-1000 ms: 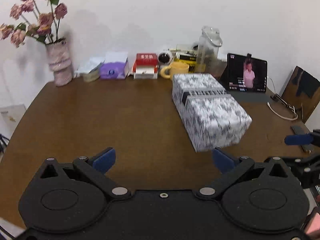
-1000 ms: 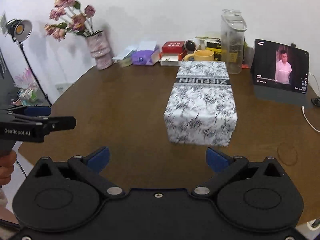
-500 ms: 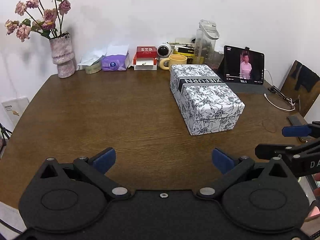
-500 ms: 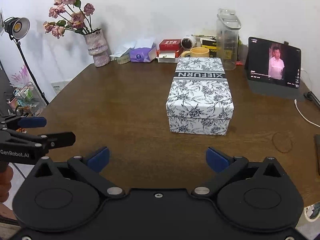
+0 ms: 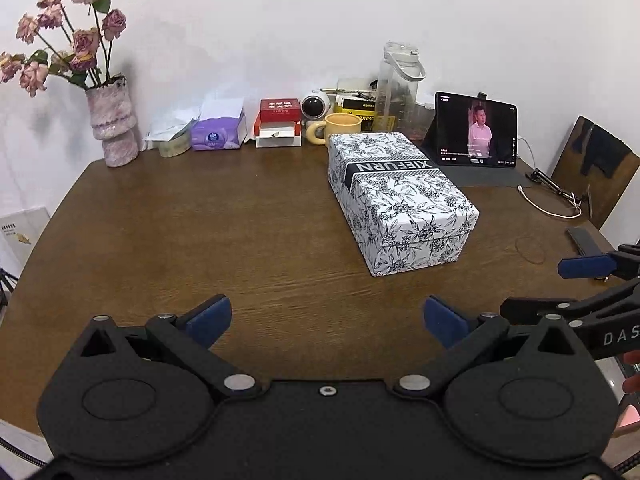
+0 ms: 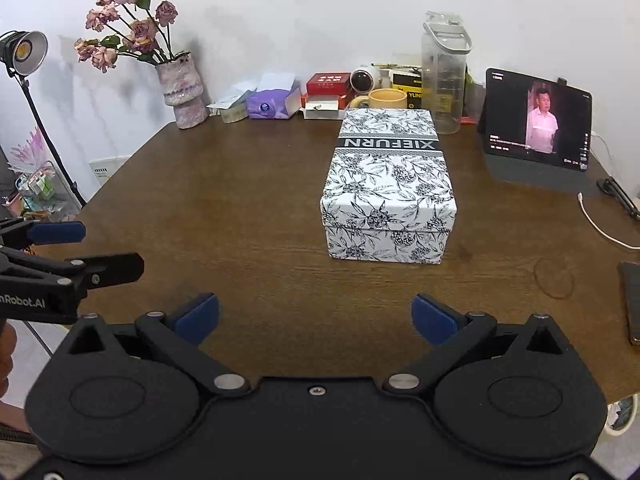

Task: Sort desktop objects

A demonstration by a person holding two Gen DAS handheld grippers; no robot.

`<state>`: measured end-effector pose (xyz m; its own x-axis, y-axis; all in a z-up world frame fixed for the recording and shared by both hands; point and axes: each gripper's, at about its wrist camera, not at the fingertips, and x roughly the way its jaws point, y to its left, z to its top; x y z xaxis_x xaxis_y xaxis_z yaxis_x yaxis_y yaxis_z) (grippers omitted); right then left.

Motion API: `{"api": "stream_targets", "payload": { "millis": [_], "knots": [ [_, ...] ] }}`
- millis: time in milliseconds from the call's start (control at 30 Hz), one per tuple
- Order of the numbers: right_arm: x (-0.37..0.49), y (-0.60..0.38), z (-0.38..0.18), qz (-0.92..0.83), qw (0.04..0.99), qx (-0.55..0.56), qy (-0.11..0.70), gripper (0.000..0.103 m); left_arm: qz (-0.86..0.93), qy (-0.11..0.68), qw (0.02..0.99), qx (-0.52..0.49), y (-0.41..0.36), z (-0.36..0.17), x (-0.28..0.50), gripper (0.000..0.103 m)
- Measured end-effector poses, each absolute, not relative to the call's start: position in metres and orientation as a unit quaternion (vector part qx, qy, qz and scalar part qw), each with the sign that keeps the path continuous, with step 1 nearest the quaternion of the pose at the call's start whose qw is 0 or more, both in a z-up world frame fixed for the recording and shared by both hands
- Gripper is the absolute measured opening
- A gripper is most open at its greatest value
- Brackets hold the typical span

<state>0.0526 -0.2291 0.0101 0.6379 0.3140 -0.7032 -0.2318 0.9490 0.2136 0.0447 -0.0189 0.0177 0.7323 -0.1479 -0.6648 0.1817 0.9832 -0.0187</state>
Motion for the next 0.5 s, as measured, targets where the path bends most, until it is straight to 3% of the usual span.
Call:
{"api": "stream_targets", "payload": {
  "millis": [500],
  "knots": [
    [0.0547, -0.2330, 0.0076, 0.148, 0.901, 0.057, 0.404, 0.103, -0.096, 0.368, 0.924, 0.023, -0.0227, 0.0140, 0.0477, 0.103]
  ]
}}
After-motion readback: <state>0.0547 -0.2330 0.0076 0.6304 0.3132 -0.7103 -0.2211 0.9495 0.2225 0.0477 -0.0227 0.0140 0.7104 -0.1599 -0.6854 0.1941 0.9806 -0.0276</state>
